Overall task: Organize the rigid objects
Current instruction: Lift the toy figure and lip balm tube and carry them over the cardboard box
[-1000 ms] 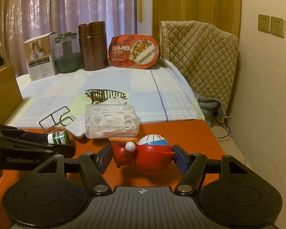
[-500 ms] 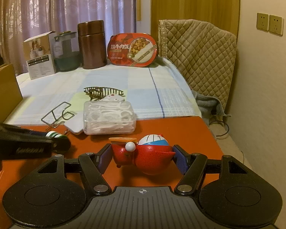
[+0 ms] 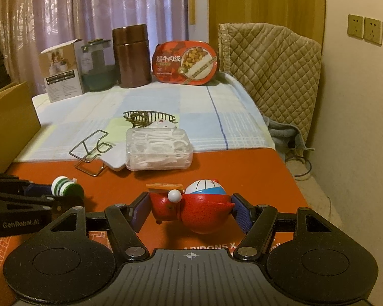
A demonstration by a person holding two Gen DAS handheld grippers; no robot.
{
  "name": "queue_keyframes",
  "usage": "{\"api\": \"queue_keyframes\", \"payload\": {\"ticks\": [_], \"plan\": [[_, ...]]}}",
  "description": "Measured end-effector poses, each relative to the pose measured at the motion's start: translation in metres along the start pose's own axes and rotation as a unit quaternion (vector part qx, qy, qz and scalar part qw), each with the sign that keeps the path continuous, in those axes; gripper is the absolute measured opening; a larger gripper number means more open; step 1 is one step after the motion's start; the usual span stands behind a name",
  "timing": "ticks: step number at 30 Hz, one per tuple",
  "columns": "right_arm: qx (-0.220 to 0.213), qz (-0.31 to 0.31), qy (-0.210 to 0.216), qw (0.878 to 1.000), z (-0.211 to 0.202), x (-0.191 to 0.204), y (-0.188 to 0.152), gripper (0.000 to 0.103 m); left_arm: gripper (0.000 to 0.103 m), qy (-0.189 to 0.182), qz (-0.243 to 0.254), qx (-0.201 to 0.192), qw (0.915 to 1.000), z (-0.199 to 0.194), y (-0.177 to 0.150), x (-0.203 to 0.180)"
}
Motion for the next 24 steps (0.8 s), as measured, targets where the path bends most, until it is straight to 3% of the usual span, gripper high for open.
{"api": "queue_keyframes", "payload": {"ticks": [24], "plan": [[-0.031,0.016,0.032,0.999,-0.133,0.038,0.035,0.065,0.027,0.024,-0.032,-0.042,0.9983,-0.165,0.014,-0.002]]}}
Point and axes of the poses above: each gripper's, at about its wrist camera, not at the fingertips, and z roughly the way its jaws point, x to its left, y to its top, the point moved 3 cm from there along z, roughly the way its jaws point, and after that the axes turned 1 degree about -z, right-handed, at the moved point
